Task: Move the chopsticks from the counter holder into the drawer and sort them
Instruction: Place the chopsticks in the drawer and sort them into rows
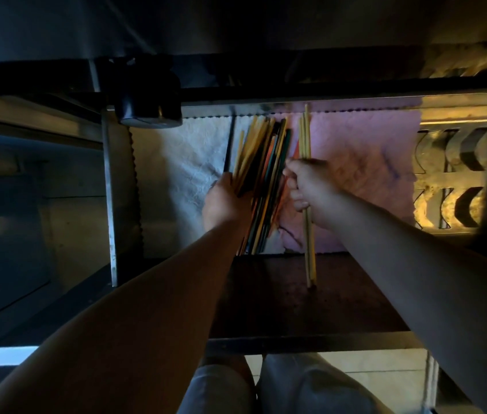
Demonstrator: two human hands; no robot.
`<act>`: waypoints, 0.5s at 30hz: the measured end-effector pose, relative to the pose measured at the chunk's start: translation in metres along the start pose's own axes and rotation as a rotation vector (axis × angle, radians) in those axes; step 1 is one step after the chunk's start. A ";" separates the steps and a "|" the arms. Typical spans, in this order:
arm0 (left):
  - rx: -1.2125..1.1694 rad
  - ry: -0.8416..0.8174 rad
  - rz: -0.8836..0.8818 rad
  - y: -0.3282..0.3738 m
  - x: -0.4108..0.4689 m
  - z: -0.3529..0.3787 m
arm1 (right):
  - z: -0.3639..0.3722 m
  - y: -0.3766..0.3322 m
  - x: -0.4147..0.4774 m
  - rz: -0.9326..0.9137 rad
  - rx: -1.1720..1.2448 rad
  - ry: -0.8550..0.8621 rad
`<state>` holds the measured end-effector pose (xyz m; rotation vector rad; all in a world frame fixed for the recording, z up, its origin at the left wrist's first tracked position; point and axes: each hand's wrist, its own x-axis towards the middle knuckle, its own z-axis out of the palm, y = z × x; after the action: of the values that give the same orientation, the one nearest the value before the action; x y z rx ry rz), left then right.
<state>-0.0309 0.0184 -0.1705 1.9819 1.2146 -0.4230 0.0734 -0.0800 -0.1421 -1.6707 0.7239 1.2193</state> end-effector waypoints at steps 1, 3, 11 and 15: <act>-0.015 0.005 -0.015 0.000 0.001 -0.001 | 0.000 0.001 0.001 -0.002 0.000 0.000; -0.034 0.012 -0.042 -0.001 0.002 -0.005 | -0.001 0.002 0.005 0.007 -0.010 0.004; -0.108 -0.063 -0.038 -0.008 0.009 -0.013 | 0.010 0.007 0.011 0.032 -0.062 -0.017; -0.065 0.015 -0.037 -0.006 0.007 -0.009 | 0.019 0.013 0.021 -0.068 -0.077 0.014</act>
<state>-0.0332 0.0308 -0.1717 1.9137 1.2603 -0.3825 0.0616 -0.0667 -0.1676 -1.7545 0.6303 1.2023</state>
